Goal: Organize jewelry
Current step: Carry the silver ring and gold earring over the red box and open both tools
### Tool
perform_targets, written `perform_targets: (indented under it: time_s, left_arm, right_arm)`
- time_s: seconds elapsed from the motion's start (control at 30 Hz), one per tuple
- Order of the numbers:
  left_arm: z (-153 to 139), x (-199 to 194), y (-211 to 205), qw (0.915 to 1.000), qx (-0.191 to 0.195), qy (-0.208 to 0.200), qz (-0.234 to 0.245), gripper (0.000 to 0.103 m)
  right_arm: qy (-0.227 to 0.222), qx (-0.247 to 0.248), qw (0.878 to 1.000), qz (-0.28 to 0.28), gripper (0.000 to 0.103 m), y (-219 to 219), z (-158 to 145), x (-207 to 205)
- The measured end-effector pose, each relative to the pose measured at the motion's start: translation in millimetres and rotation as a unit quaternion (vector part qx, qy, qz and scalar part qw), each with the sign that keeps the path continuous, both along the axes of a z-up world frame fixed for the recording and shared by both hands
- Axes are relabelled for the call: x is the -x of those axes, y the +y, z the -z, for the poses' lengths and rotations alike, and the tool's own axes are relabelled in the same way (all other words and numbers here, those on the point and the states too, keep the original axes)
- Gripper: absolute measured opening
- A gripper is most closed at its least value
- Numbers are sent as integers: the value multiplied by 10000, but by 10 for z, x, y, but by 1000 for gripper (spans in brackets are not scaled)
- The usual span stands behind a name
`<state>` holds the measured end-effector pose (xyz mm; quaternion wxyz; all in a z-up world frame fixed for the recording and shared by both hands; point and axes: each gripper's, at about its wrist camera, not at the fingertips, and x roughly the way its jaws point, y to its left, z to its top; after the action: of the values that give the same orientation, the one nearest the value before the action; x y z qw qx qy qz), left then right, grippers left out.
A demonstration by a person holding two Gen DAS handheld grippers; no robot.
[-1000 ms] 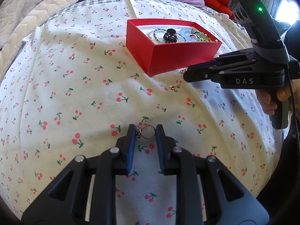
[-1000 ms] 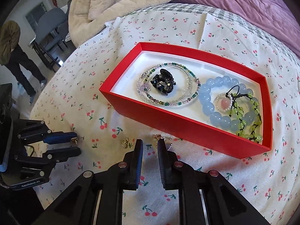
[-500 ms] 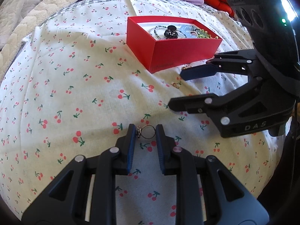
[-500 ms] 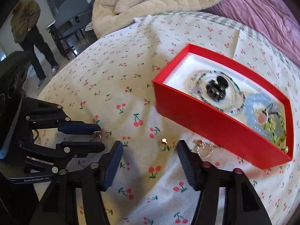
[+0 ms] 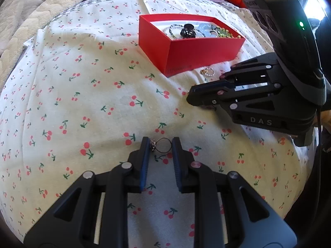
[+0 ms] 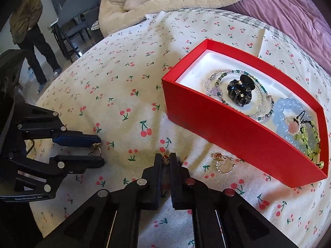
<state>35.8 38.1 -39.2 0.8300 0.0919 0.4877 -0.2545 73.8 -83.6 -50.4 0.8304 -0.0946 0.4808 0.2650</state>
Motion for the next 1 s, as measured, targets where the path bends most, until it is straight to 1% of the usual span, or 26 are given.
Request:
perform_targets:
  time_s: [0.17, 0.27, 0.4, 0.63, 0.83, 1.0]
  left_arm:
    - [-77, -5, 23, 9999, 28, -98, -70, 23]
    - [-150, -34, 30, 9998, 97, -152, -129, 23]
    - [-288, -73, 16, 9992, 189, -289, -177, 23]
    - [-563, -198, -98, 9975, 382, -572, -187, 23]
    - [-756, -338, -312, 9954, 588, -739, -161, 23]
    - [-761, -496, -510, 9946, 714, -737, -184, 23]
  right_arm:
    - [-110, -208, 9997, 90, 6, -100, -162, 31]
    - [-154, -462, 9987, 171, 5, -208, -309, 39]
    - [-230, -827, 9958, 322, 5, -381, -531, 63]
    - [-499, -1206, 9892, 660, 6, -656, -860, 72]
    - [-540, -1488, 9824, 987, 6, -899, -960, -6]
    - [-412, -1665, 9778, 1200, 6, -1022, -935, -86]
